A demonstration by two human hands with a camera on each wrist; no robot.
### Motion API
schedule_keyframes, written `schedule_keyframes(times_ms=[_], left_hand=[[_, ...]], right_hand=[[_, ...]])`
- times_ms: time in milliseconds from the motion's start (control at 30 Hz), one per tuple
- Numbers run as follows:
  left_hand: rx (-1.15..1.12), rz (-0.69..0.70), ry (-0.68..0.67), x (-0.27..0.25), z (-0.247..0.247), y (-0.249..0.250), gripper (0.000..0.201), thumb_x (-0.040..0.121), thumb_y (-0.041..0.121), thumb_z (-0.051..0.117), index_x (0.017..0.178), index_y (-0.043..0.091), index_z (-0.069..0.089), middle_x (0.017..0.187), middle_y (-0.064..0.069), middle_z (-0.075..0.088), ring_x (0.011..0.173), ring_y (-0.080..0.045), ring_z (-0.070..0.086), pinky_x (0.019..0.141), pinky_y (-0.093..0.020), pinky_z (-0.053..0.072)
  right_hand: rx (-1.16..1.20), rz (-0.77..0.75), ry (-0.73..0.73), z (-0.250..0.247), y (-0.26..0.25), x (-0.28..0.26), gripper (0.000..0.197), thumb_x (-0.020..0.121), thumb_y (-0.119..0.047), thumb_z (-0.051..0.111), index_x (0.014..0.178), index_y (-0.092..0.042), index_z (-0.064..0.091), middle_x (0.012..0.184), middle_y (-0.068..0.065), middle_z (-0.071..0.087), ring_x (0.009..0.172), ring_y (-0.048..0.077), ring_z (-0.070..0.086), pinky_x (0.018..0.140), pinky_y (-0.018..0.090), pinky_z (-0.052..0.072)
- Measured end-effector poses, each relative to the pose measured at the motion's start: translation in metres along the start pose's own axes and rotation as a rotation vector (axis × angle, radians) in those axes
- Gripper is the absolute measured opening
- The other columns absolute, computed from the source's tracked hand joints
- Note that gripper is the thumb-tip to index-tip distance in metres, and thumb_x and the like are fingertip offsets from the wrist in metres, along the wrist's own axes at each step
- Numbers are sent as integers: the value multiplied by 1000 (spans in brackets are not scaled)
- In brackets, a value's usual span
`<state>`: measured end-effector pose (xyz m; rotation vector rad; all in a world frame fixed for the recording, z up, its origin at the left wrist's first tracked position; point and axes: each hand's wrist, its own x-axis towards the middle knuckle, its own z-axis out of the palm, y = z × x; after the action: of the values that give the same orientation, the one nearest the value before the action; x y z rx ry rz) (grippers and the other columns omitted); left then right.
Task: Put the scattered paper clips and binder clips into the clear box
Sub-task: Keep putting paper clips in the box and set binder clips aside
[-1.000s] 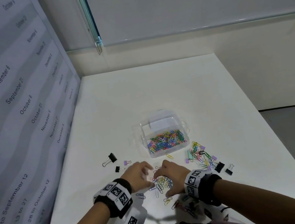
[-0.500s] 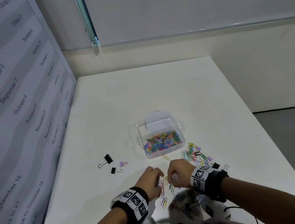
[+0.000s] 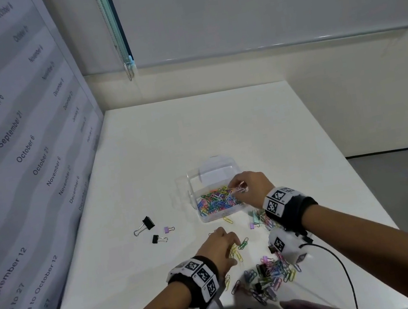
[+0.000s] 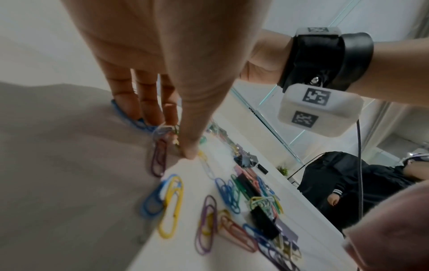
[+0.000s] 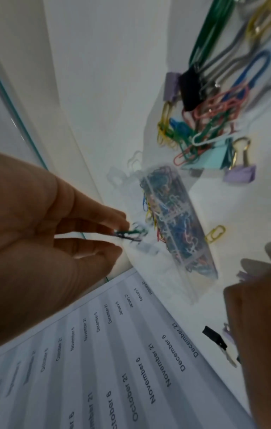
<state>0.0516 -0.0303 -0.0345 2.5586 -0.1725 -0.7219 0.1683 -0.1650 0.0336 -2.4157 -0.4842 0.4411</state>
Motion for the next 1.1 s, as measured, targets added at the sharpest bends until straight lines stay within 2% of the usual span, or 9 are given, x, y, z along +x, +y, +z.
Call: schedule_keyframes(times_ms=[100,167,267,433,600,733,867,967,1100], left_hand=[[-53,-20,48,1,-3,-6,32,87,4,55,117,14,55,120,-13,49,105,-30,55,94,-36,45],[-80,-31,86,-1,-4,-11,31,88,11,56,119,14,54,118,-11,50,107,-28,54,95,-34,43],[-118,-56,184,-6,-6,-20,31,89,23,56,119,16,53,106,-4,47,105,-26,54,93,-31,43],[-132,-137,187,-17,-8,-39,45,84,30,63,125,14,50,120,-9,46,112,-24,51,95,-30,44],[-108,-147,155,-25,-3,-46,62,76,34,72,129,18,45,126,-5,41,117,-20,48,101,-29,42],[-96,-143,182,-26,-2,-42,64,78,35,69,133,17,41,130,-5,39,122,-20,44,105,-28,38],[-92,-119,188,-21,-5,-37,59,82,33,64,134,18,40,125,-8,40,119,-24,44,102,-31,39],[-1,-118,177,-16,-9,-36,57,84,35,60,135,22,40,125,-8,40,118,-25,43,100,-36,42],[161,-103,187,-16,-13,-38,54,87,38,54,136,24,36,125,-6,40,114,-26,44,89,-38,48]], right_hand=[[-30,-11,-5,8,1,-2,27,82,-13,62,110,-14,61,110,8,59,91,18,55,82,24,41],[-69,-31,-72,16,4,-8,26,82,-8,59,107,-12,62,109,9,59,88,16,51,79,23,38],[-133,-58,-173,29,10,-18,28,80,4,47,99,-8,65,109,14,56,93,27,55,75,25,36],[-145,-111,-118,48,15,-22,30,80,8,45,95,-7,66,108,14,51,92,32,56,73,32,43],[-187,-172,-97,56,14,-26,28,83,5,47,104,-6,62,113,11,48,87,31,58,67,25,36],[-231,-210,-174,60,19,-31,31,83,1,46,107,-8,62,114,10,53,100,30,57,85,36,49],[-267,-189,-244,61,23,-27,43,85,-1,43,125,-12,53,128,6,51,118,25,52,101,33,43],[-313,-161,-310,62,25,-25,50,85,-3,44,134,-15,44,144,2,41,134,19,37,113,31,32],[-382,-168,-323,65,29,-31,51,86,-4,42,135,-15,44,144,-1,40,135,18,32,112,30,30]])
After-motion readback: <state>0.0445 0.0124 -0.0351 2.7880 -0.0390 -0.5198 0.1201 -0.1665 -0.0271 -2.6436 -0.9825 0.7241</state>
